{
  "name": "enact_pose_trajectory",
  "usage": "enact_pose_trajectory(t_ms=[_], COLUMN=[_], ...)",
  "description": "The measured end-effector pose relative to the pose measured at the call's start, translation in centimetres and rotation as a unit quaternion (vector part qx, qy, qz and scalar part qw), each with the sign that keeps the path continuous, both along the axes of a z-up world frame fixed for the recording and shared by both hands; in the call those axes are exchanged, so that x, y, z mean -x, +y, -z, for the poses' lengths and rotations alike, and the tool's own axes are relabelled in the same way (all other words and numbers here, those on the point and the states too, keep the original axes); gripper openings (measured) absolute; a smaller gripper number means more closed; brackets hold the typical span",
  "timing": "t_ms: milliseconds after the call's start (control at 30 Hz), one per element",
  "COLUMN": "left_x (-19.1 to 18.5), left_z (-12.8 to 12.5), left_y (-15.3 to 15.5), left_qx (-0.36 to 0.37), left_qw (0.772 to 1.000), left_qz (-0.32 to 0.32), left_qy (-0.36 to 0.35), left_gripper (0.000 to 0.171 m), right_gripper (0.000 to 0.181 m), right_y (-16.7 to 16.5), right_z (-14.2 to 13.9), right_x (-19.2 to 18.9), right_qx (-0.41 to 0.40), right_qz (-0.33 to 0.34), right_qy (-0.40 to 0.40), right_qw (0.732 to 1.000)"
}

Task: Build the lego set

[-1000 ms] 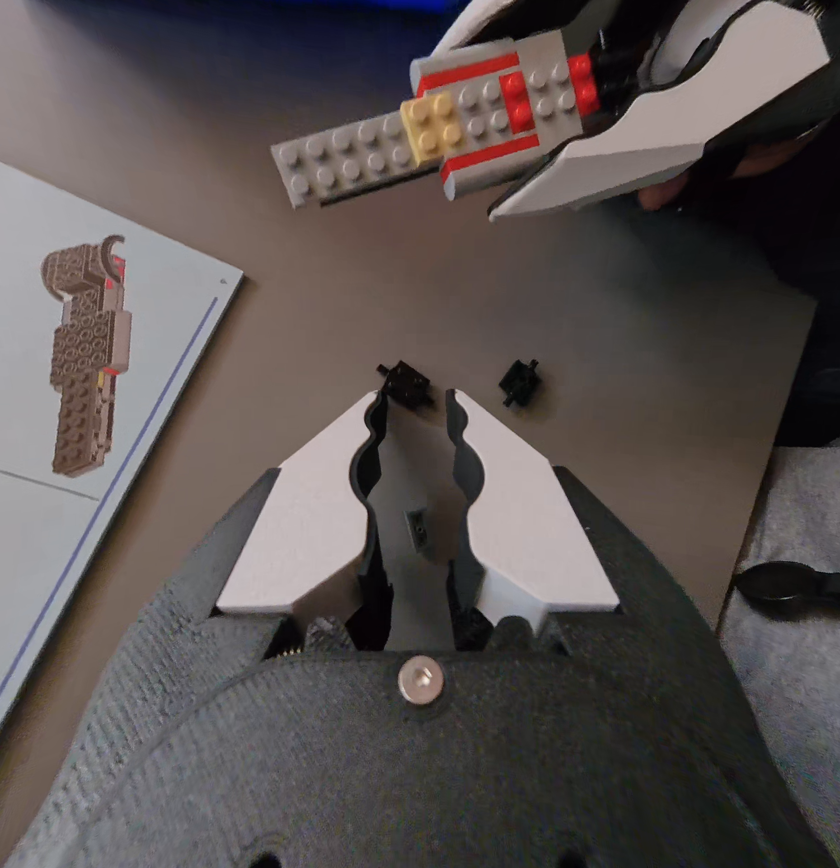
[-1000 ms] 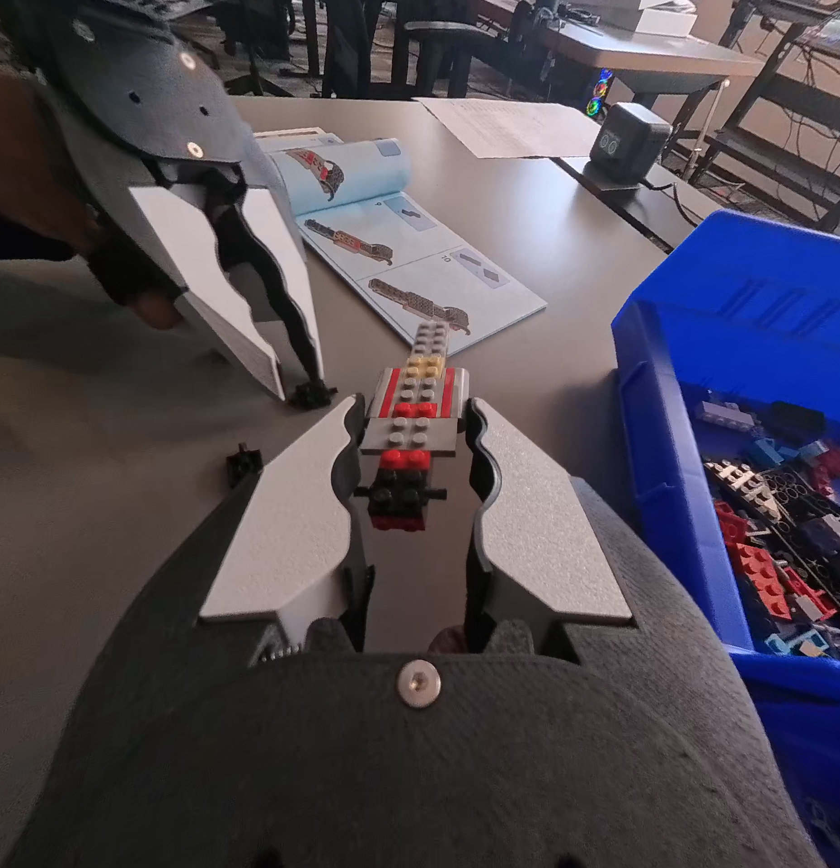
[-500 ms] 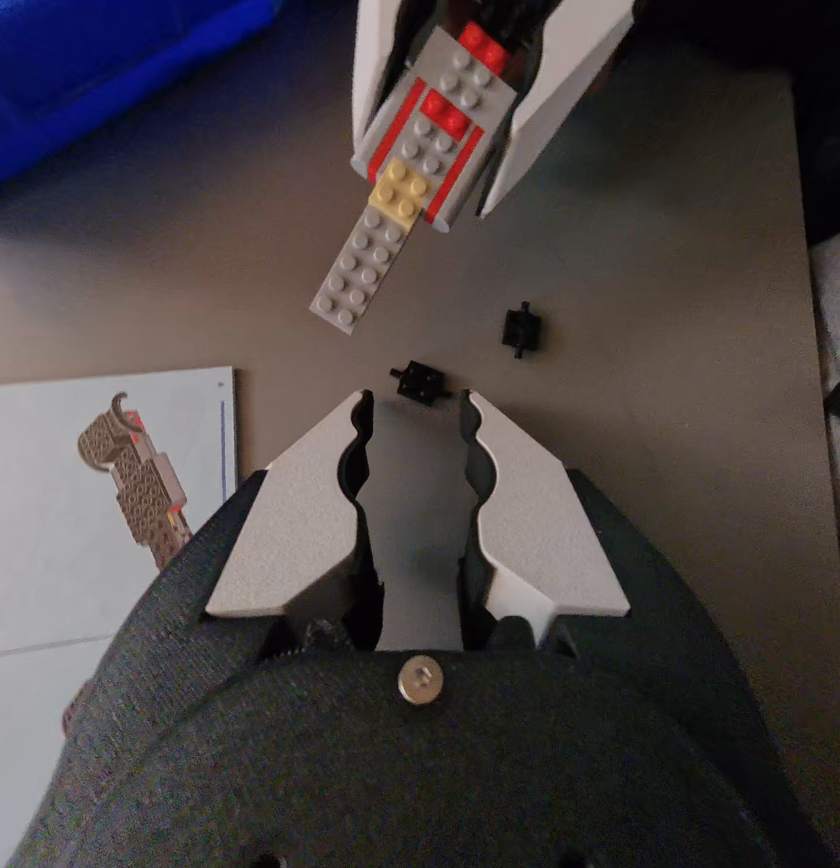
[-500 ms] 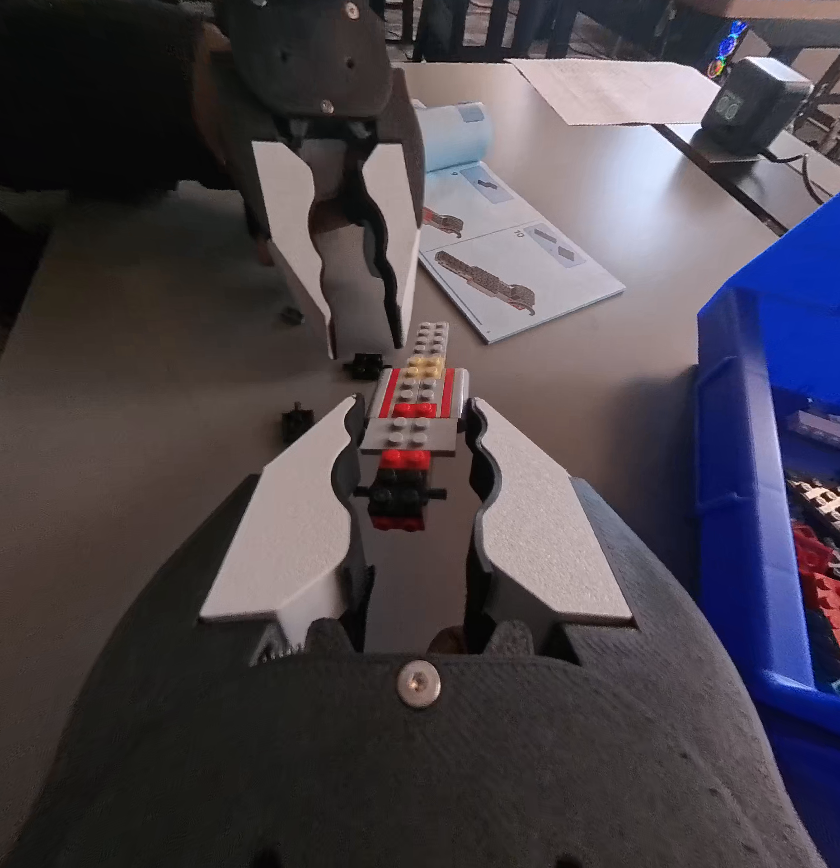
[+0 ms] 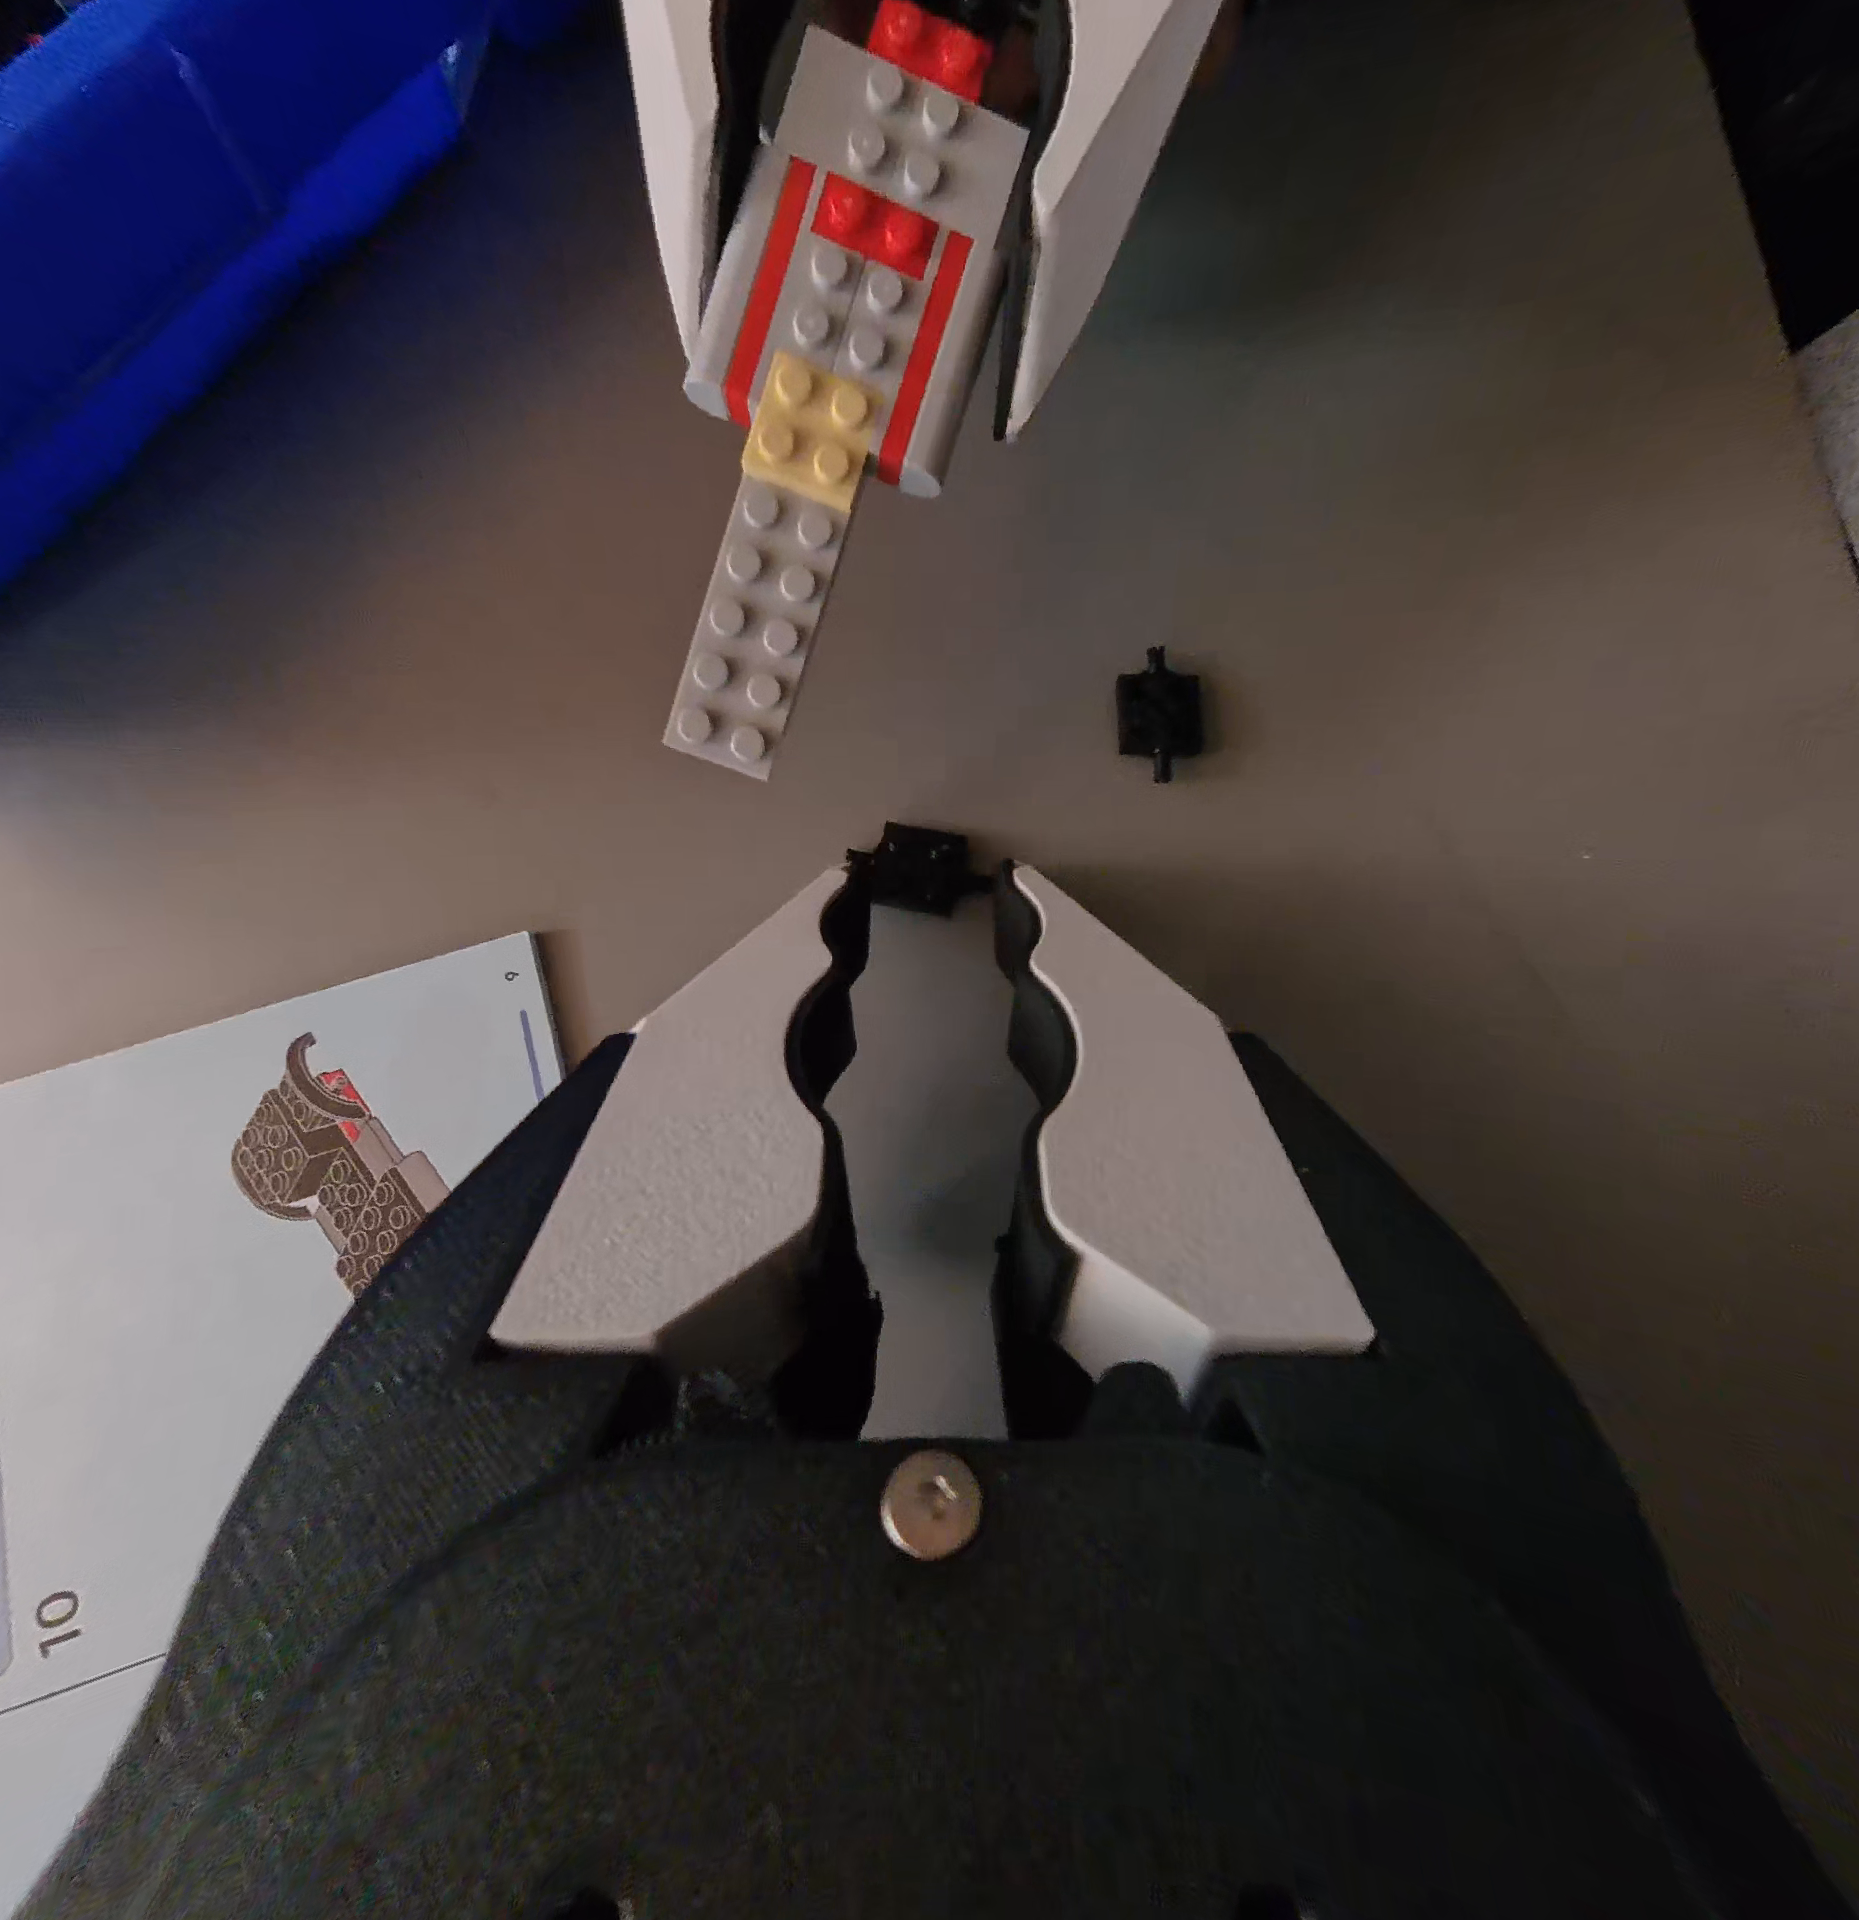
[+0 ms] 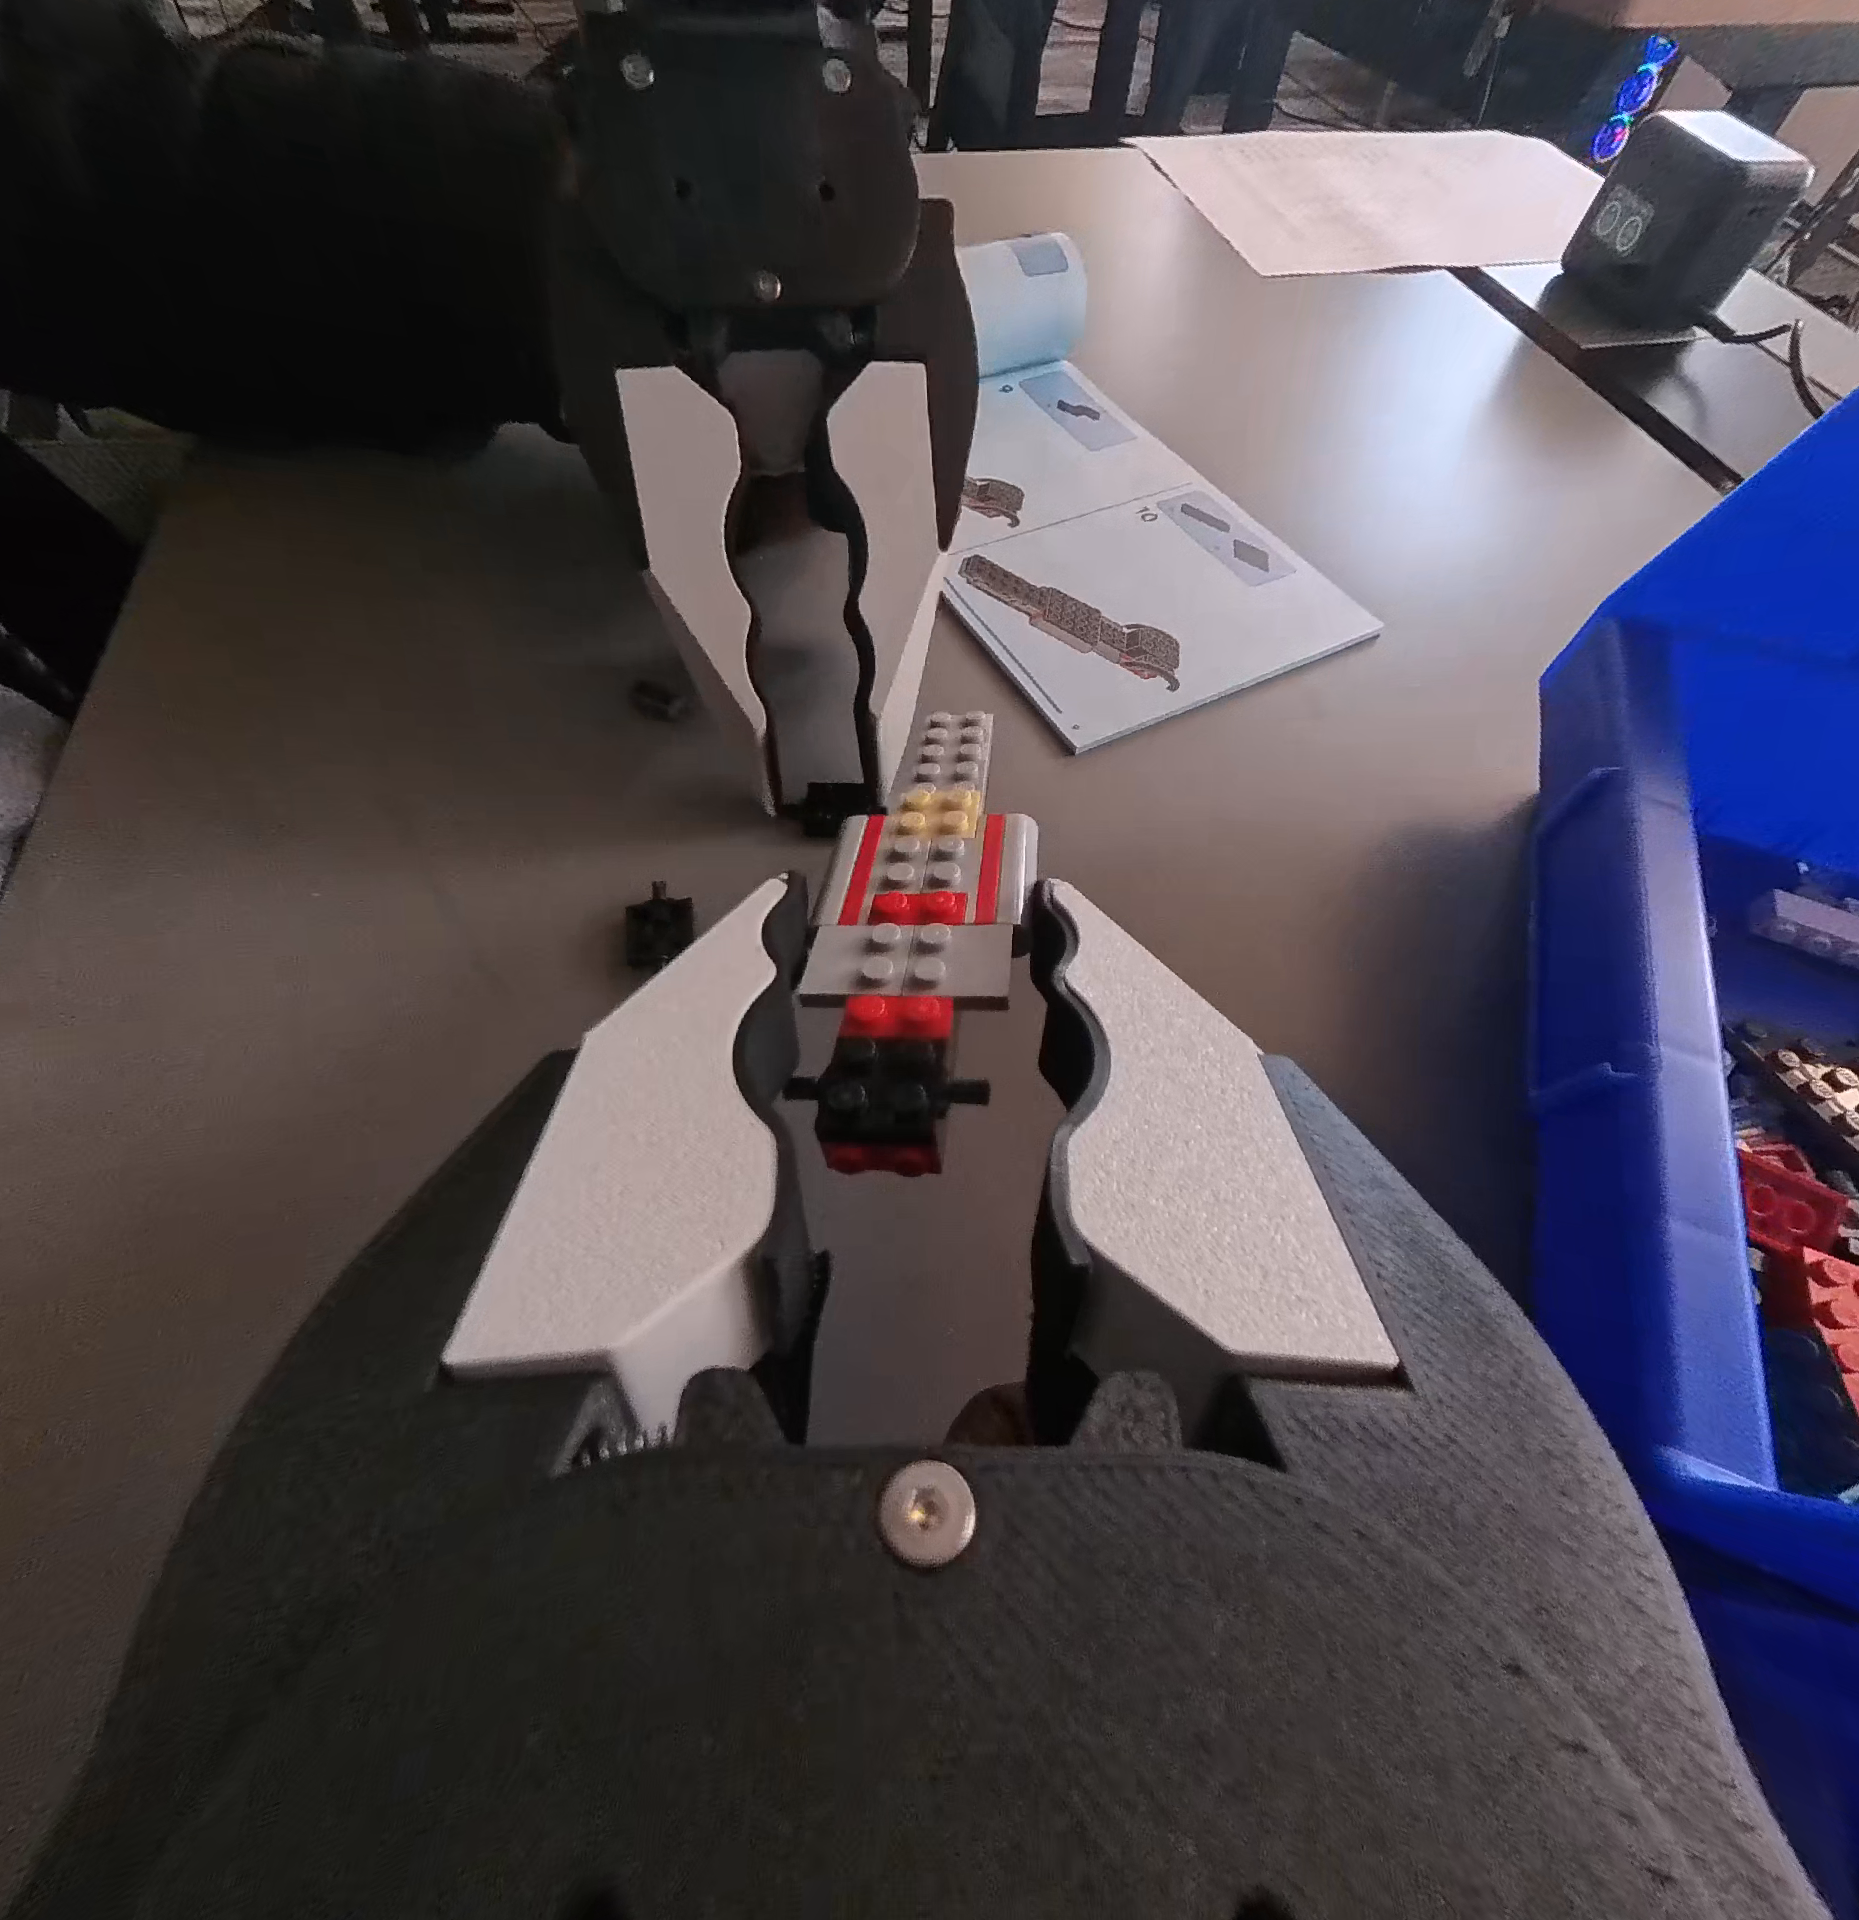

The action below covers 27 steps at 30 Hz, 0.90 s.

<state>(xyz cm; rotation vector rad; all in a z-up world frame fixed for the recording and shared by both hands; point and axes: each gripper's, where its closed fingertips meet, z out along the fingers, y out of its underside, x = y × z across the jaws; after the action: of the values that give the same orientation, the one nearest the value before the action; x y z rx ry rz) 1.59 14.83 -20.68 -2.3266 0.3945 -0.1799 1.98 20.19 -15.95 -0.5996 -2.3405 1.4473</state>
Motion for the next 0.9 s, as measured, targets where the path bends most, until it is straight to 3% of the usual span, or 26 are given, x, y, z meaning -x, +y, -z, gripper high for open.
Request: enact_pose_trajectory(t_ms=[200,467,900], left_x=[-0.8,-1.1,-0.4], left_z=[-1.9,-10.2,-10.8], left_y=[-0.1,0.6,2.4], left_qx=[-0.039,-0.133,-0.089], left_qw=[0.999,0.99,0.996], left_qz=[0.0,-0.005,0.01], left_qy=[-0.035,-0.042,-0.01], left_gripper=[0.023,0.023,0.023], right_gripper=[0.046,0.046,0.045], right_y=[0.0,-0.5,-1.2], right_z=[-0.2,-1.6,-4.5], right_x=[0.0,-0.2,-0.8], right_qx=[0.007,0.049,0.157], right_qz=[0.0,-0.007,-0.023], right_qy=[0.003,0.015,0.022], right_qw=[1.0,0.999,0.987])
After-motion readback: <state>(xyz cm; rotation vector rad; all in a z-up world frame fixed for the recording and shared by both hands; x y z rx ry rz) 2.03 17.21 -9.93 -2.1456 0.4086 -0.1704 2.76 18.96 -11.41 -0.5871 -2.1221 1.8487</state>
